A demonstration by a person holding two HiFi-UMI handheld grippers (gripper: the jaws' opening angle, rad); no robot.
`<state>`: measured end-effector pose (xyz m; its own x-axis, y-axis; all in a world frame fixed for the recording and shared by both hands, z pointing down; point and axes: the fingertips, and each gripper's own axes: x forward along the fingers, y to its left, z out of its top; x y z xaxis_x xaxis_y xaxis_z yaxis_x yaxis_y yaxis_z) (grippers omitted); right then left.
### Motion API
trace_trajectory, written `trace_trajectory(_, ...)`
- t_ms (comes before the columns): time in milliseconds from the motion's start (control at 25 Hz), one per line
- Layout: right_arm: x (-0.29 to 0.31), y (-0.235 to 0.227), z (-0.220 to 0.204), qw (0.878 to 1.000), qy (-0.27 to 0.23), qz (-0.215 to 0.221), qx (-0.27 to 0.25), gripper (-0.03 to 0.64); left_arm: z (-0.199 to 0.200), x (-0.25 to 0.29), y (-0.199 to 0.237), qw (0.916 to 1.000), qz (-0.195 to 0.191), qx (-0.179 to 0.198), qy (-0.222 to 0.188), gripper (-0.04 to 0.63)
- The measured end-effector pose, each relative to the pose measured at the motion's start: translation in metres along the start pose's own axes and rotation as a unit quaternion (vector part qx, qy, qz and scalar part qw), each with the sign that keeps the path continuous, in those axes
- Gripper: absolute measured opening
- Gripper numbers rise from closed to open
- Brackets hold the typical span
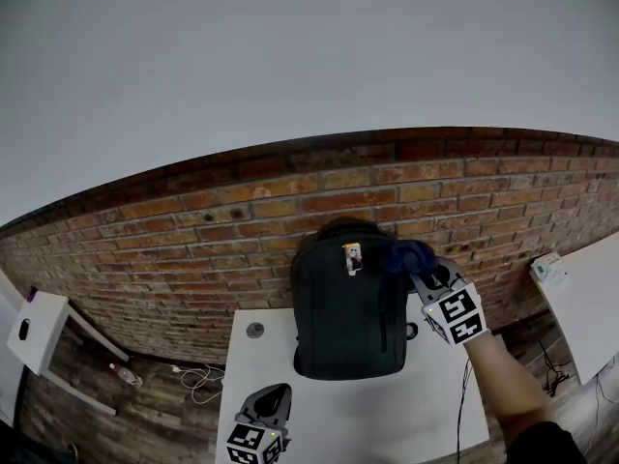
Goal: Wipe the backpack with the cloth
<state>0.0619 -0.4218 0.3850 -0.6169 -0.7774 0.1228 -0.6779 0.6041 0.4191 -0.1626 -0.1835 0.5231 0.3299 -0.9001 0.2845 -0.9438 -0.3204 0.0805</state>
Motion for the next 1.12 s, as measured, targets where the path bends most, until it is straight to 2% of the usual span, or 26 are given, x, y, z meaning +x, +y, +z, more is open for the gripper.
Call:
trace_trajectory(120,0.021,-0.013,-0.005,0.999,0.023,-0.010,-0.027,0.054,-0.001,-0.009,0.015,1.0000,0.008,-0.002,-0.004,-0.018)
trace_trajectory(400,0.042,-0.054,-0.053,0.992,0.113,-0.034,-0.053,0.054,-0.005,-0.026,0.040,0.9995,0.027,-0.012,-0.009,-0.018)
trace_trajectory(520,0.050,-0.059,-0.070,0.988,0.141,-0.029,-0.064,0.054,-0.010,-0.033,0.047,0.9992,0.036,-0.016,-0.007,-0.018)
trace_trajectory(840,0.086,-0.042,-0.060,0.988,0.139,0.007,-0.069,0.054,-0.018,-0.030,0.050,0.9991,0.037,-0.021,0.003,-0.018)
trace_trajectory(1120,0.114,-0.037,-0.043,0.990,0.127,0.004,-0.057,0.054,-0.016,-0.025,0.051,0.9993,0.033,-0.016,0.004,-0.018)
